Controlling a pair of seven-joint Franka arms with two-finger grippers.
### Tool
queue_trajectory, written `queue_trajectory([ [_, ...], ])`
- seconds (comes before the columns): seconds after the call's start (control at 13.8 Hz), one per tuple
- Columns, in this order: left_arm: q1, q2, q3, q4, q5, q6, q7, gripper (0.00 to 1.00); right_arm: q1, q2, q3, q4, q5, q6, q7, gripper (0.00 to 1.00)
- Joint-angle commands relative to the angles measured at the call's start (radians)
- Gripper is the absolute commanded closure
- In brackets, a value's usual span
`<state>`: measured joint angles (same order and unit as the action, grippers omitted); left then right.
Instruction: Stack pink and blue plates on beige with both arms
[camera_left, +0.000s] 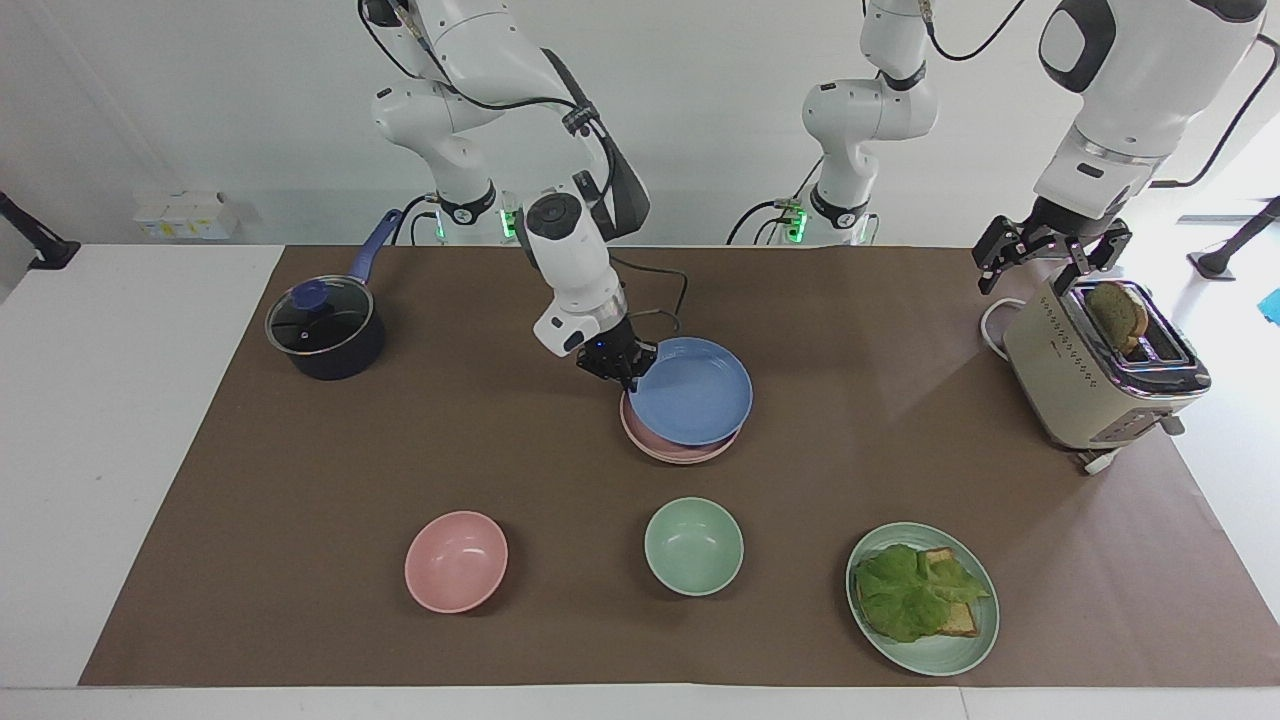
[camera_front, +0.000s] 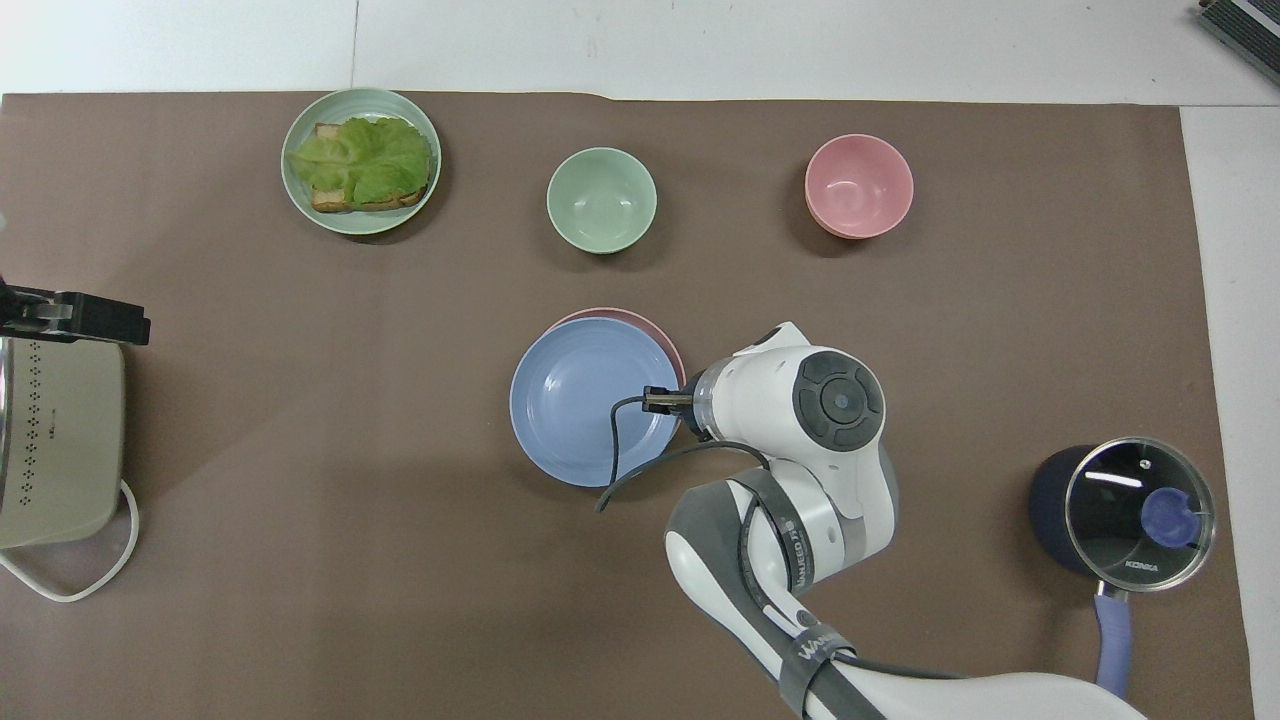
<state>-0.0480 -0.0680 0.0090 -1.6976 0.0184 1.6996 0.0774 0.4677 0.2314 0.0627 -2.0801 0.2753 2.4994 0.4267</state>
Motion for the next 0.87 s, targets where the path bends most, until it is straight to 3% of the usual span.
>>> queue_trajectory([
  [0.0, 0.007, -0.006, -0.004, 0.004, 0.014, -0.014, 0.01, 0.0, -0.009, -0.02, 0.005, -0.02, 0.036, 0.001, -0.043, 0.84],
  [0.07, 0.005, -0.006, -0.004, 0.004, 0.014, -0.015, 0.01, 0.0, -0.009, -0.018, 0.003, -0.018, 0.036, 0.001, -0.043, 0.73],
  [0.14, 0.005, -0.006, -0.004, 0.004, 0.014, -0.014, 0.01, 0.0, -0.009, -0.017, 0.003, -0.015, 0.036, -0.001, -0.043, 0.44],
  [0.22, 0.007, -0.006, -0.004, 0.004, 0.014, -0.014, 0.01, 0.0, -0.011, -0.015, 0.003, -0.014, 0.036, 0.001, -0.04, 0.31],
  [0.43, 0.005, -0.006, -0.004, 0.004, 0.014, -0.015, 0.01, 0.0, -0.014, -0.02, 0.0, 0.006, 0.021, 0.001, -0.039, 0.16],
  [0.8, 0.005, -0.006, -0.004, 0.004, 0.014, -0.014, 0.01, 0.0, -0.052, -0.044, -0.004, 0.023, 0.016, 0.004, -0.042, 0.13],
])
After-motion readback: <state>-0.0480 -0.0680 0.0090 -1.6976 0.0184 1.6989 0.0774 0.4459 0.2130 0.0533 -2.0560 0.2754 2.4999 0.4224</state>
